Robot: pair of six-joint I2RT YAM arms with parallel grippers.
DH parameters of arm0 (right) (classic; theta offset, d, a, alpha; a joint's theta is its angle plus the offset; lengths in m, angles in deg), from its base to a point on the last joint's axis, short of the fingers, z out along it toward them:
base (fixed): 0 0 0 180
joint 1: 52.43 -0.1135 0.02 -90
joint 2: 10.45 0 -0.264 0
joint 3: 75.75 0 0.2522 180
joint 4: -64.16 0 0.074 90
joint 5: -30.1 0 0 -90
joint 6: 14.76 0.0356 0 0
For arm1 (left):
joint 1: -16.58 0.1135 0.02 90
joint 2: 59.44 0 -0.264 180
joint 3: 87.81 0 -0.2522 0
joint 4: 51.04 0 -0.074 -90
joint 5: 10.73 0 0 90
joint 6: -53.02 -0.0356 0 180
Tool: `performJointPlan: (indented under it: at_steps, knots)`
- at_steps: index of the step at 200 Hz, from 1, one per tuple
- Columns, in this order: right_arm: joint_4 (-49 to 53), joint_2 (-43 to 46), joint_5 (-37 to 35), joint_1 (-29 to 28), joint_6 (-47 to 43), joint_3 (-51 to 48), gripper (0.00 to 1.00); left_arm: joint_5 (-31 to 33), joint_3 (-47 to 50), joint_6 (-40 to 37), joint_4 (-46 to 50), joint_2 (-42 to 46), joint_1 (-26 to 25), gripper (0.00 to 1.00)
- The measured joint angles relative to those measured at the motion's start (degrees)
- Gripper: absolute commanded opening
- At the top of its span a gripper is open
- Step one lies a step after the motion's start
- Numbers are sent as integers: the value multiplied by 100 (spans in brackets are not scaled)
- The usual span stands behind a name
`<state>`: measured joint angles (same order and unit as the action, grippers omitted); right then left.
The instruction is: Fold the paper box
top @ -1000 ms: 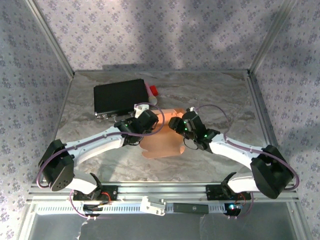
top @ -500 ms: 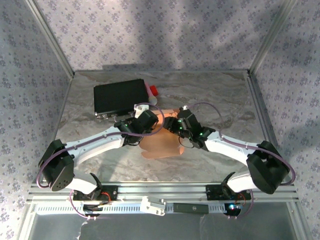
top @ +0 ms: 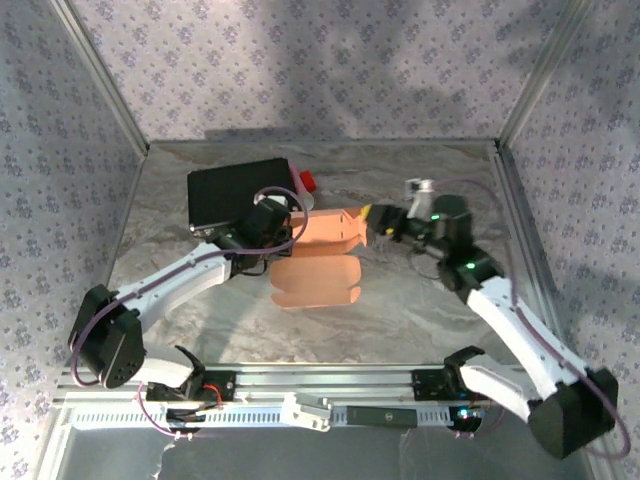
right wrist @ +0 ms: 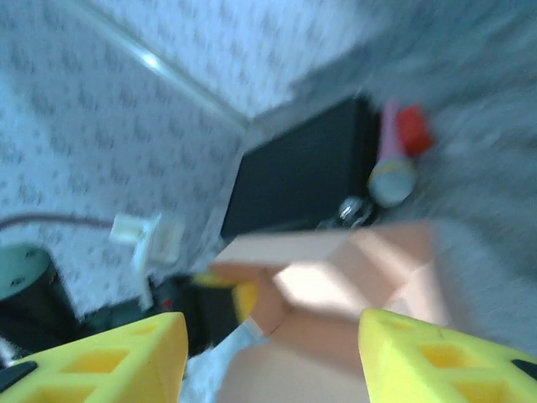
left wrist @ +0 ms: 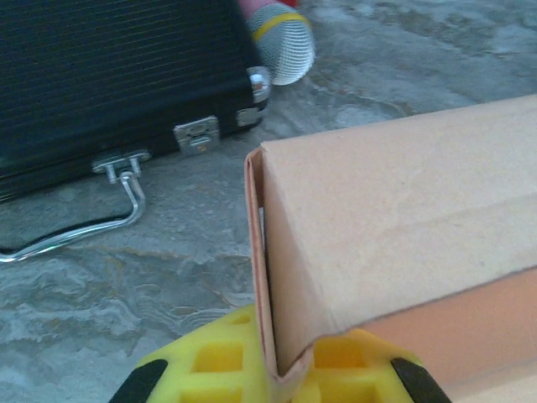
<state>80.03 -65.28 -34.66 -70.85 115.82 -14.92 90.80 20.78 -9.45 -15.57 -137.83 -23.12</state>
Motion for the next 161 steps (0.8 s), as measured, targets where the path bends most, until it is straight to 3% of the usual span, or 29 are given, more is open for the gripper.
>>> performJointPlan:
  at_steps: [21,53,96,161]
  knots:
    - [-11,66,839,1067,-144,-57,42,-640,-13,-271,66,234,269,0]
    - [-485,-472,2170,1727,-155,-400,40,-1585,-264,-708,278,310,684,0]
    - [-1141,-1064,3316,1508,-190,-472,45,-2625,-275,-1040,385,339,1182,0]
    - [-1270,-1510,3692,1091,-761,-466,37,-3370,-422,-1222,398,295,1325,0]
